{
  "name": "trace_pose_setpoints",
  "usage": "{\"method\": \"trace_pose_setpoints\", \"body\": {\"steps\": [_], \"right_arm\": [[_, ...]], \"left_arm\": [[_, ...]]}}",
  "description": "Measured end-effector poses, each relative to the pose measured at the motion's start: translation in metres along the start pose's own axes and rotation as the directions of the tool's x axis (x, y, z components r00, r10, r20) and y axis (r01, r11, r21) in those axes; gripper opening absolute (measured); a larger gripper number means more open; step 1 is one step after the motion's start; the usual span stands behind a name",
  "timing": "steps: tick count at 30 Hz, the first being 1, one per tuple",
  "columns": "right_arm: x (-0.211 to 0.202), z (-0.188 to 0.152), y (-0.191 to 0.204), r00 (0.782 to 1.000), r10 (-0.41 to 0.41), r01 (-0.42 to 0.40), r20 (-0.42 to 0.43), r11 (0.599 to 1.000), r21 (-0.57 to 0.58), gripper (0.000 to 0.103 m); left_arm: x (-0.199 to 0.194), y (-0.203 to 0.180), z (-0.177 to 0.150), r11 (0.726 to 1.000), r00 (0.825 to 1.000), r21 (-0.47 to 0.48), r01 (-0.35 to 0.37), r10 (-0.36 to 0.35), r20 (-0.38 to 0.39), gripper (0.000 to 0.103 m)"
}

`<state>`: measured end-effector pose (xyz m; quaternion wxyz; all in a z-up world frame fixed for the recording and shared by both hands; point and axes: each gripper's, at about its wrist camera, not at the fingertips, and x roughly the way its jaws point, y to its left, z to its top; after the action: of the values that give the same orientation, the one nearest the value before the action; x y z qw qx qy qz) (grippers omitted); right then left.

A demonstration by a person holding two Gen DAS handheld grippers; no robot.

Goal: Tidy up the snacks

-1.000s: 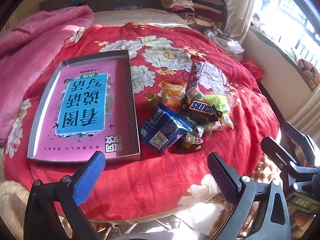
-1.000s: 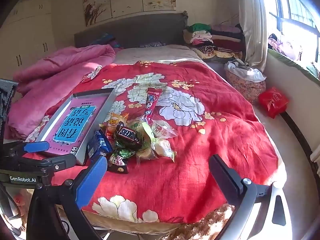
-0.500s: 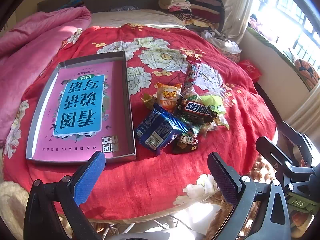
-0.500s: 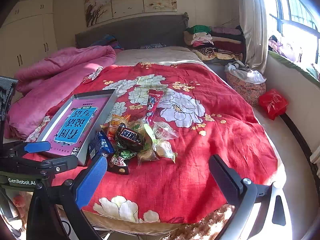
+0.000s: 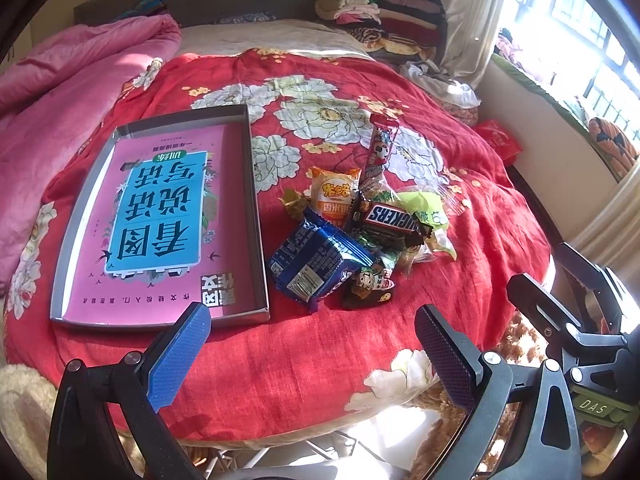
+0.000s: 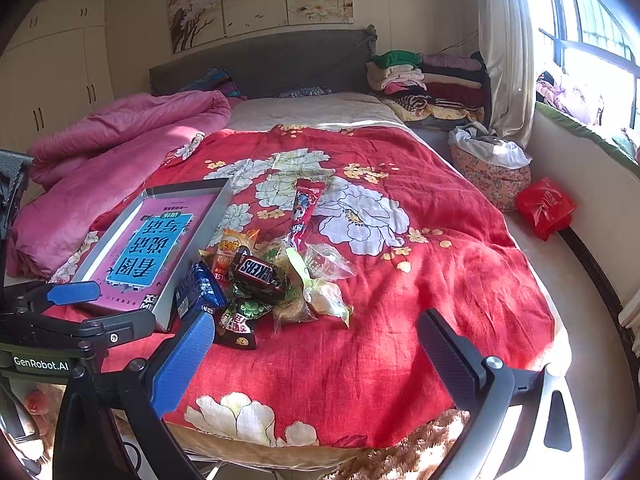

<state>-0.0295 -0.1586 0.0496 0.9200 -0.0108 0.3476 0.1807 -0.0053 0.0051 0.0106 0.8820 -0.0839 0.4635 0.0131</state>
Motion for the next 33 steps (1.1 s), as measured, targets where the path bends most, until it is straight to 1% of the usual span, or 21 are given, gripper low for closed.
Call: {"method": "trace_pose_setpoints", "body": {"steps": [18,33], "right_arm": [[0.0010,-0.0013,0.0002,1.000,-0.004,0.004,-0.003,1.000,0.002,0.103],[0.0062,-0.0018,-0.0024,1.000,0.001,-0.001,-0.016,1.000,0.010,0.103]], "left_arm": [[-0.0020,-0.0034,0.0003,1.000,1.000,0.015,-0.002,0.002,0.005,0.102],[0.0062,0.0008,0.0006,1.000,1.000,0.009,-0.003,0.003,-0.011,0.102]]}}
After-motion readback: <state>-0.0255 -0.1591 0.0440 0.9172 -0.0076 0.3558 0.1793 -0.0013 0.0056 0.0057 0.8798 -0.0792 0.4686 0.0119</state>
